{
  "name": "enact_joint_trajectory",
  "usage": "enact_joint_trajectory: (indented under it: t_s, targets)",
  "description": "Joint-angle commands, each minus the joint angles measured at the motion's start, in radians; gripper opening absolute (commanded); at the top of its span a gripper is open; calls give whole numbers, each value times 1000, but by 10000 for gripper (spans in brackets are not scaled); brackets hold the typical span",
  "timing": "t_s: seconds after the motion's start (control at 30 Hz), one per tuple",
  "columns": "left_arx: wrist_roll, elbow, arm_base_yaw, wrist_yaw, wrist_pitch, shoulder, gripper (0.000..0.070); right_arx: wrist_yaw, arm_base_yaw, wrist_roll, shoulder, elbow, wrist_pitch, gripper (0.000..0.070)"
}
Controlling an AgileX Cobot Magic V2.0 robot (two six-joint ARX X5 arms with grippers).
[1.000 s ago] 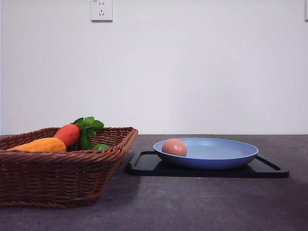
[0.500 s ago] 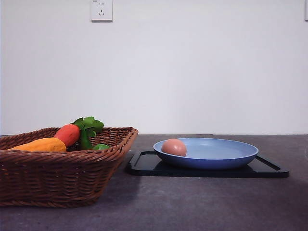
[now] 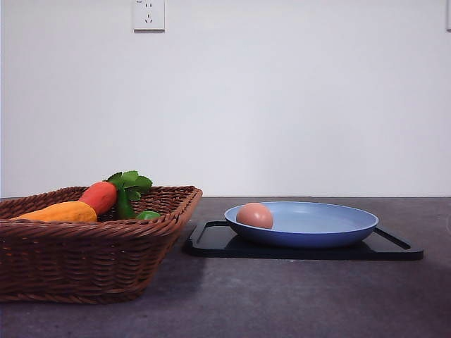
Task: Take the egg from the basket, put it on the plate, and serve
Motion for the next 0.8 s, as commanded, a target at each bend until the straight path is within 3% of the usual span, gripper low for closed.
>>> enact_joint_trajectory:
  t_s: [0.0,0.77]
  targets:
    - [-2,-19,1,-1,-7,-2,0,1,-1,13,0,-6,10,0]
    - [-2,-19,1,-1,-7,-2,0,1,-1,13,0,-6,11,0]
